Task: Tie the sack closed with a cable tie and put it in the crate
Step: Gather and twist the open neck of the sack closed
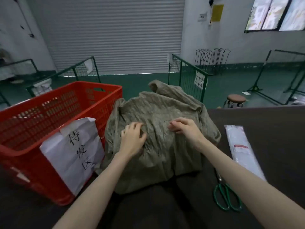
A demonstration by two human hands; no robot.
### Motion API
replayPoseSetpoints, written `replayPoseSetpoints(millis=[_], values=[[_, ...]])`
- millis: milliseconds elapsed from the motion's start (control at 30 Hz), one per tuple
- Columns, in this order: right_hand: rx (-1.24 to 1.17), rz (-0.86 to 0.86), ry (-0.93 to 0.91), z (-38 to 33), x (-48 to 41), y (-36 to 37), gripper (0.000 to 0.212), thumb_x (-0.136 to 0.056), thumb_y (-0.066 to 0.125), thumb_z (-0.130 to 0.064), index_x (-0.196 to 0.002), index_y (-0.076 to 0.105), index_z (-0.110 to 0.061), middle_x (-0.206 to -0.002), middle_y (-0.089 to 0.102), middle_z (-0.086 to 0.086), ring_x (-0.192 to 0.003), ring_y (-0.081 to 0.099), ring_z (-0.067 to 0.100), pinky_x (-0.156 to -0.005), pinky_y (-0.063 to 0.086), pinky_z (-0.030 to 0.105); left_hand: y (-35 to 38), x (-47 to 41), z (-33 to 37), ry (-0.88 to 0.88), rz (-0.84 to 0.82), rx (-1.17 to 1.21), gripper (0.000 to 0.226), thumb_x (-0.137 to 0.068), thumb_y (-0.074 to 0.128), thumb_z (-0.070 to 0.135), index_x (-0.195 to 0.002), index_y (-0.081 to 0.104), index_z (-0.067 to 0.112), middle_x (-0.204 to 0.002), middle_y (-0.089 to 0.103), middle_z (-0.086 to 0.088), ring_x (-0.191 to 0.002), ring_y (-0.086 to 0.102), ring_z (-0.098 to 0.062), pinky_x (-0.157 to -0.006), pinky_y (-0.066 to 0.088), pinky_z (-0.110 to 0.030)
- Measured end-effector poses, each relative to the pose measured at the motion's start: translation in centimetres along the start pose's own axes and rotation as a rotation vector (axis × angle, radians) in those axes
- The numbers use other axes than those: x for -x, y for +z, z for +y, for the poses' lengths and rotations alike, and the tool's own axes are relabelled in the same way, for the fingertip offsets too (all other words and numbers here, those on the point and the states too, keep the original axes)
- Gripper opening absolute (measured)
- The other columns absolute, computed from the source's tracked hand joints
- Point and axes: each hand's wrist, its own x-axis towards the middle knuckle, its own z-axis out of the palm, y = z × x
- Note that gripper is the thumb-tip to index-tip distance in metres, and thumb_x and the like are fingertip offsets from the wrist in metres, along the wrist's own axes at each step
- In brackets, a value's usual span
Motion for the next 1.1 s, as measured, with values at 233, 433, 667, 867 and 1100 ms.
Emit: replayPoseSetpoints(millis=[233, 433, 667, 867, 1100], values=[[0.312, 0.111, -0.169, 1.0, 0.3, 1.0, 0.015, -0.085, 0.065, -0.016, -0.1, 0.067, -0.014, -0.096, 0.071, 0.002, -0.091, 0.065, 0.013, -0.083, 0.05, 0.025, 2.1, 0.9, -0.8, -0.106, -0.146, -0.086, 0.073, -0.091, 0.056, 0.028, -0.151, 0.014, 0.024, -0.151, 0.035, -0.003, -0.136, 0.033, -0.031, -0.109, 0.025, -0.052], [0.353, 0.186, -0.298, 0.9, 0.5, 1.6, 0.017, -0.084, 0.065, -0.012, -0.101, 0.064, -0.013, -0.092, 0.067, 0.0, -0.085, 0.062, 0.009, -0.074, 0.047, 0.015, 3.0, 2.2, -1.2, -0.069, 0.046, 0.23, 0.054, -0.086, 0.054, 0.0, -0.136, 0.047, 0.018, -0.129, 0.059, -0.005, -0.121, 0.05, -0.022, -0.102, 0.044, -0.039], [0.464, 0.259, -0.381, 0.9, 1.3, 2.1, 0.028, -0.083, 0.065, -0.012, -0.11, 0.059, -0.013, -0.104, 0.056, -0.004, -0.102, 0.052, 0.014, -0.092, 0.046, 0.033, 0.4, 4.6, 2.0, -0.004, 0.068, 0.487, 0.033, -0.075, 0.055, -0.002, -0.102, 0.068, 0.013, -0.098, 0.066, -0.001, -0.093, 0.058, -0.001, -0.082, 0.039, -0.008], [0.547, 0.333, -0.364, 0.1, 1.7, 2.4, 0.056, -0.084, 0.064, -0.025, -0.135, 0.043, -0.02, -0.151, 0.03, 0.002, -0.137, 0.026, 0.022, -0.106, 0.022, 0.037, -2.9, 8.0, 5.5, -0.004, -0.202, 0.675, 0.024, -0.065, 0.052, 0.007, -0.079, 0.063, 0.025, -0.083, 0.065, -0.003, -0.083, 0.061, -0.023, -0.077, 0.048, -0.038], [0.795, -0.01, 0.026, -0.2, 1.8, 1.4, 0.081, -0.083, 0.062, -0.032, -0.149, 0.015, -0.027, -0.156, 0.022, 0.005, -0.14, 0.027, 0.027, -0.111, 0.017, 0.051, -4.7, 11.0, 7.2, 0.044, -0.341, 0.642, 0.021, -0.069, 0.059, 0.005, -0.083, 0.062, 0.021, -0.073, 0.056, -0.001, -0.069, 0.051, -0.013, -0.066, 0.043, -0.029]])
